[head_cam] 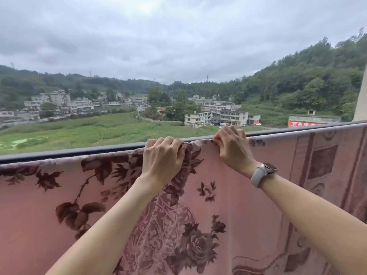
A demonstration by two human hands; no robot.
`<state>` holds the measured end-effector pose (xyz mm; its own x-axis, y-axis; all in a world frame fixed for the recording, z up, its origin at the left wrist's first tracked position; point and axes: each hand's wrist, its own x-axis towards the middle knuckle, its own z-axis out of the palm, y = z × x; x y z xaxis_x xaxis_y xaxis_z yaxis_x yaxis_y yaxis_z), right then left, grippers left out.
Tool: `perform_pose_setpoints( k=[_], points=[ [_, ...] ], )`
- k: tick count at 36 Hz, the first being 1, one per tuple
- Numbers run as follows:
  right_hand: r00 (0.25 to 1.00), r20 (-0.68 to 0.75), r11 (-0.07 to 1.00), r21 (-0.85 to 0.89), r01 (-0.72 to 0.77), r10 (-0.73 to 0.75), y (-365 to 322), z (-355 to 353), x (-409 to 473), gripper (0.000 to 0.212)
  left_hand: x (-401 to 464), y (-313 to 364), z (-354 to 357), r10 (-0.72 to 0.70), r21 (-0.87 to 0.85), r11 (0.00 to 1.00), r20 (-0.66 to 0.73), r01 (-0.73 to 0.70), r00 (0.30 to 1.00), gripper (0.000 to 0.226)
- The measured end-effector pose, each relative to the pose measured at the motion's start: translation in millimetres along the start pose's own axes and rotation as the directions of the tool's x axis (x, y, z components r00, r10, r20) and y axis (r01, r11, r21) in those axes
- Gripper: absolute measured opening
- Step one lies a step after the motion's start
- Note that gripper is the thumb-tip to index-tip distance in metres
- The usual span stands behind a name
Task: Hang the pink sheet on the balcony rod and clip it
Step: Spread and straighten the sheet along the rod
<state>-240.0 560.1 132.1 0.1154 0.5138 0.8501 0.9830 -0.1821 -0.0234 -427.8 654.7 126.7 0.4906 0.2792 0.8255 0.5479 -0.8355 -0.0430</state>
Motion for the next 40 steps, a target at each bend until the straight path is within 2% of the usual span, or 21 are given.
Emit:
perform_pose_setpoints(
  k=[3,7,11,14,17,20,21,24,27,30,33,35,38,40],
  points=[
    [0.998,-0.058,0.999,-0.039,0.001,-0.003,24.1,-10.7,1.5,0.013,3.2,16.7,3.6,-0.017,0.002,1.0,0.008,0.017,1.0,0.024],
    [0.977,-0.212,0.997,0.071,-0.02,0.035,42.2,-7.0,-23.2,0.017,10.4,38.6,7.7,0.025,0.001,1.0,0.035,-0.025,0.999,0.029],
    [0.989,-0.138,0.982,0.171,0.082,-0.058,47.3,8.3,-35.5,0.013,22.5,58.5,15.6,0.062,-0.059,0.997,0.069,-0.058,0.996,0.037],
    [0.995,-0.058,0.957,0.272,0.098,-0.085,61.2,-5.1,-27.2,0.012,33.3,65.9,27.0,0.039,-0.068,0.997,0.107,-0.031,0.993,0.037],
    [0.999,-0.026,0.956,0.293,-0.021,0.029,77.4,-13.4,-24.4,0.019,35.3,69.1,36.5,0.019,-0.033,0.999,0.052,-0.017,0.998,0.028],
    [0.988,0.044,0.946,0.285,-0.152,0.146,90.7,-17.2,-16.2,0.009,29.9,70.3,42.2,0.011,-0.005,1.0,-0.033,-0.011,0.999,0.028],
    [0.985,0.065,0.937,0.302,-0.174,0.162,91.4,-18.2,-12.5,0.003,28.1,70.1,43.8,0.012,-0.002,1.0,-0.051,-0.012,0.999,0.028],
    [0.981,0.074,0.935,0.298,-0.191,0.177,90.5,-19.2,-2.5,0.015,28.1,69.6,46.0,0.012,0.001,1.0,-0.055,-0.012,0.998,0.03],
    [0.952,0.019,0.923,0.239,-0.301,0.305,105.1,-17.5,6.2,0.016,30.0,70.0,46.7,0.028,0.003,1.0,-0.048,-0.027,0.998,0.031],
    [0.875,-0.091,0.863,0.24,-0.444,0.475,125.9,-17.9,10.8,0.008,30.8,70.2,45.4,0.042,-0.003,0.999,-0.059,-0.042,0.997,0.029],
    [0.888,-0.213,0.911,0.147,-0.384,0.409,136.1,-20.2,-2.2,0.007,31.4,72.4,45.4,0.05,-0.017,0.999,-0.058,-0.051,0.997,0.025],
    [0.916,-0.24,0.946,0.123,-0.301,0.322,142.0,-20.6,-17.3,0.007,32.0,74.9,45.9,0.046,-0.029,0.998,-0.039,-0.047,0.998,0.025],
    [0.967,-0.194,0.986,0.076,-0.151,0.164,152.8,-23.7,-34.3,0.008,35.3,80.4,46.7,0.047,-0.075,0.996,0.014,-0.046,0.999,0.031],
    [0.984,-0.154,0.991,0.114,-0.073,0.09,156.6,-32.0,-38.4,0.017,41.0,89.1,48.4,0.086,-0.12,0.99,0.044,-0.081,0.995,0.035]
  ],
)
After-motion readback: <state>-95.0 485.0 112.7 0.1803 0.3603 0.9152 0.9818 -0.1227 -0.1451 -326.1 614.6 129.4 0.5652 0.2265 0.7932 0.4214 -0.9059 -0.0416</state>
